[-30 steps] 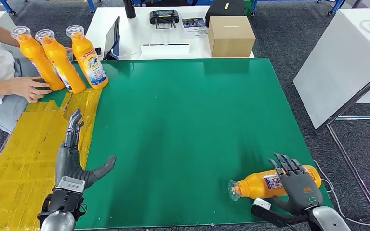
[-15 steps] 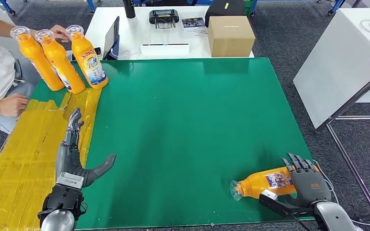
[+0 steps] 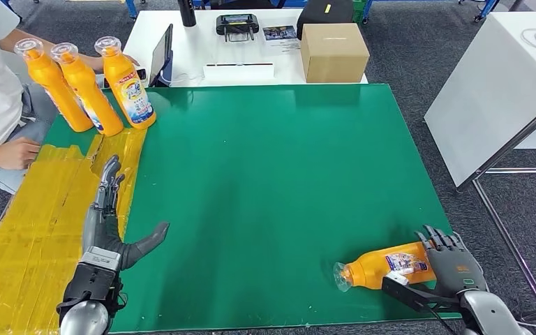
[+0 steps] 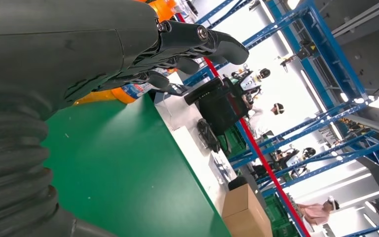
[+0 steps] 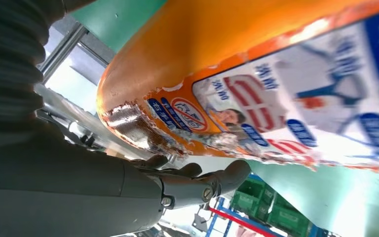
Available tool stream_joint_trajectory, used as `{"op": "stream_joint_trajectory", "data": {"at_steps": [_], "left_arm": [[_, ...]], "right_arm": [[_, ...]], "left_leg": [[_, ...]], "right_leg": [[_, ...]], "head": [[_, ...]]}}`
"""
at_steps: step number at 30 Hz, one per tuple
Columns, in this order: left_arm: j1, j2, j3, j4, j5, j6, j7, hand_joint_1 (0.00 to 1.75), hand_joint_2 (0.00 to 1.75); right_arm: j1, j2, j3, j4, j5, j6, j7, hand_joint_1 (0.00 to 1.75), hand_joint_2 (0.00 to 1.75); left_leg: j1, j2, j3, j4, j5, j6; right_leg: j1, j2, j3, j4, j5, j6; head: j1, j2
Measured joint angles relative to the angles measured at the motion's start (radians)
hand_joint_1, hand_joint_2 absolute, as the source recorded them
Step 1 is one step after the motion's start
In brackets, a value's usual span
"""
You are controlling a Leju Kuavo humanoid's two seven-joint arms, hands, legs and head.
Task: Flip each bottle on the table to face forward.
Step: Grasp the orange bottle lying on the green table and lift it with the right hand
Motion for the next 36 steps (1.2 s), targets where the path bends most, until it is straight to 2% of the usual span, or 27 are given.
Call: {"op": "stream_joint_trajectory", "data": {"at_steps": [4,6,7,10,11,12,16,23,26,28,31,34,36], "left_arm": [[-0.002,0.0,0.0,0.005,0.002,0.0,0.0,0.0,1.75],[-0.004,0.0,0.0,0.008,0.003,0.0,0.0,0.0,1.75],[-0.006,0.0,-0.001,0.011,0.006,-0.001,0.0,0.0,1.75],[-0.017,0.0,-0.003,0.024,0.015,-0.002,0.0,0.0,1.75],[-0.022,0.0,-0.004,0.029,0.018,-0.003,0.0,0.0,1.75],[-0.026,0.0,-0.004,0.033,0.02,-0.003,0.001,0.0,1.75],[-0.038,0.0,-0.007,0.048,0.026,-0.003,0.002,0.0,1.75],[-0.041,0.001,-0.016,0.065,0.029,-0.002,0.001,0.0,1.75],[-0.04,0.001,-0.019,0.067,0.02,-0.002,0.005,0.0,1.75],[-0.037,0.001,-0.02,0.064,0.001,-0.008,0.019,0.0,1.75],[-0.031,0.001,-0.025,0.052,-0.02,-0.04,0.042,0.0,1.75],[-0.023,0.001,-0.031,0.041,-0.027,-0.063,0.053,0.0,1.75],[-0.02,0.001,-0.034,0.037,-0.028,-0.066,0.055,0.0,1.75]], "right_arm": [[-0.006,0.0,-0.005,0.01,-0.002,0.005,0.001,0.0,1.75],[-0.007,-0.002,-0.007,0.014,-0.012,0.023,0.004,0.09,1.75],[-0.007,-0.005,-0.008,0.016,-0.022,0.039,0.007,0.26,1.75],[-0.007,-0.025,-0.008,0.026,-0.053,0.08,0.013,1.37,1.75],[-0.007,-0.032,-0.008,0.031,-0.061,0.087,0.013,1.63,1.75],[-0.007,-0.038,-0.007,0.036,-0.067,0.092,0.014,1.68,1.75],[-0.013,-0.057,-0.002,0.052,-0.091,0.095,0.007,1.75,1.75],[-0.035,-0.073,0.025,0.071,-0.115,0.084,-0.013,1.75,1.75],[-0.046,-0.063,0.046,0.077,-0.051,-0.007,-0.01,1.75,1.75],[-0.058,-0.024,0.058,0.08,0.025,-0.114,-0.012,1.75,1.75],[-0.077,0.066,0.066,0.068,0.07,-0.238,-0.028,1.75,1.75],[-0.094,0.146,0.064,0.042,0.061,-0.298,-0.043,1.75,1.75],[-0.101,0.177,0.062,0.03,0.059,-0.304,-0.047,1.75,1.75]], "left_leg": [[0.0,0.0,0.0,0.0,0.0,0.0],[0.0,0.0,0.0,0.0,0.0,0.0],[0.0,0.0,0.001,0.0,0.0,0.0],[0.0,0.0,0.001,0.0,0.0,0.0],[0.0,0.0,0.001,0.0,0.0,0.0],[0.0,0.0,0.001,0.0,0.0,0.0],[0.0,0.0,0.003,0.0,0.0,0.0],[0.0,0.0,0.004,0.0,0.0,0.0],[0.0,0.001,0.004,0.0,0.0,0.0],[0.0,0.004,0.004,0.0,0.0,0.0],[0.001,0.005,0.004,0.0,0.0,0.0],[0.001,0.004,0.004,0.0,0.001,-0.001],[0.001,0.004,0.003,0.0,0.001,-0.001]], "right_leg": [[0.0,0.0,0.0,0.0,0.0,0.0],[0.0,0.0,0.0,0.0,0.0,0.0],[0.0,0.0,0.0,0.0,0.0,0.0],[0.0,0.0,0.001,0.0,0.0,0.0],[0.0,0.0,0.001,0.0,0.0,0.0],[0.0,0.0,0.001,0.0,0.0,0.0],[0.0,0.0,0.003,0.0,0.0,0.0],[0.0,0.0,0.004,0.0,0.0,0.0],[0.001,0.001,0.004,0.0,0.0,0.0],[0.001,0.002,0.004,0.0,0.0,0.0],[0.001,0.002,0.003,0.0,0.0,0.0],[0.001,0.002,0.003,0.001,0.0,0.0],[0.001,0.002,0.003,0.001,0.0,0.0]], "head": [[0.0,0.0],[0.0,0.0],[0.0,0.0],[0.0,0.0],[0.0,0.0],[0.0,0.0],[0.0,0.0],[0.0,0.0],[0.0,0.0],[0.0,0.0],[0.0,0.0],[0.0,0.0],[0.0,0.0]]}}
